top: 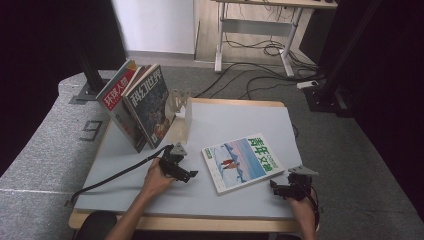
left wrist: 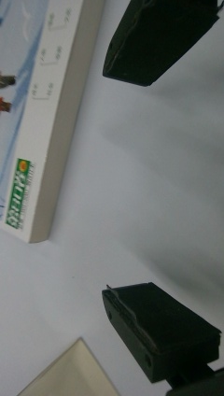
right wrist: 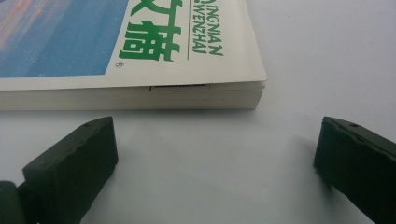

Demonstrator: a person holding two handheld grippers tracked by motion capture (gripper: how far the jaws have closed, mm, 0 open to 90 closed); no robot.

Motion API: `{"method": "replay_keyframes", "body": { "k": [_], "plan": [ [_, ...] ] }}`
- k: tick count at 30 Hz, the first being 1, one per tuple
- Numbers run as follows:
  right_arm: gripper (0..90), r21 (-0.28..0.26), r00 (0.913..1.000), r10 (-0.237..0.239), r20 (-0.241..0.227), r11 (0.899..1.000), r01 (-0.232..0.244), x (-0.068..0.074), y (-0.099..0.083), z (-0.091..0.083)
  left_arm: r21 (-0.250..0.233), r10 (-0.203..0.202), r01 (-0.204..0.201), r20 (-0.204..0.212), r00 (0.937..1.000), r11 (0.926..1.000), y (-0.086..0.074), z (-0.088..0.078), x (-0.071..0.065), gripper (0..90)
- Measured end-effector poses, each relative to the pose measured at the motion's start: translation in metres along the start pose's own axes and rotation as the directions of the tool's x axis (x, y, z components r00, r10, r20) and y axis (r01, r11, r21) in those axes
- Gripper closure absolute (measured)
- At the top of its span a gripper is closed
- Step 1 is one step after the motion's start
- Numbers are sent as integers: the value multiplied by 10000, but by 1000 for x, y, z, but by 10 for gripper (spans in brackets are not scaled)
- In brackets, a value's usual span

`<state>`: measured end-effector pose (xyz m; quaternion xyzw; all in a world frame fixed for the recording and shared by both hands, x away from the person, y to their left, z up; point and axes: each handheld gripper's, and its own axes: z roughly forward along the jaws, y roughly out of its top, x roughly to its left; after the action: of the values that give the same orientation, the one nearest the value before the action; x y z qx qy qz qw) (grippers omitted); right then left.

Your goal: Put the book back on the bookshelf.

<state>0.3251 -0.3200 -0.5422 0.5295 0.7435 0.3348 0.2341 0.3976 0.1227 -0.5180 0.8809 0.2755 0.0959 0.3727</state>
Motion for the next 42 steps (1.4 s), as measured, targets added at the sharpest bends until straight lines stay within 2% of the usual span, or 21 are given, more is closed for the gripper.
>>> {"method": "replay_keyframes", "body": {
  "k": [3,4,10,24,27,30,34,36,39,40,42],
  "plan": [
    [0,-6,10000,4,3,10000,-4,0,0,0,333,-61,59,78,10000,9994,-5,11,-1,0],
    [0,4,10000,-1,5,10000,1,0,0,0,581,-28,26,30,10000,9983,-5,13,-2,0],
    [0,8,10000,5,4,10000,-5,0,0,0,724,223,-204,-253,9994,9972,-4,15,-5,0],
    [0,11,10000,-11,17,10000,11,0,0,0,773,239,-220,-235,9994,9968,-3,15,-5,0],
    [0,36,10000,-20,27,10000,20,0,1,0,811,304,-290,-161,9994,9963,0,17,-5,0],
    [0,94,10000,23,85,10000,-24,1,2,0,760,339,-347,118,9994,9965,7,23,-3,0],
    [0,161,10000,-8,13,9999,8,3,2,-2,682,443,-454,173,9989,9966,15,27,0,0],
    [0,133,10000,-49,-48,9999,50,5,3,-2,341,180,-194,403,9990,9992,18,27,3,9],
    [0,65,9999,-86,-92,9999,87,6,5,-4,219,39,-48,411,9991,9997,21,25,6,17],
    [0,14,9999,-73,-102,10000,73,7,6,-4,415,296,-306,240,9993,9987,25,25,7,24],
    [0,49,9998,-111,-138,9999,112,8,6,-4,548,503,-513,205,9985,9972,29,26,7,23]
  ]
}}
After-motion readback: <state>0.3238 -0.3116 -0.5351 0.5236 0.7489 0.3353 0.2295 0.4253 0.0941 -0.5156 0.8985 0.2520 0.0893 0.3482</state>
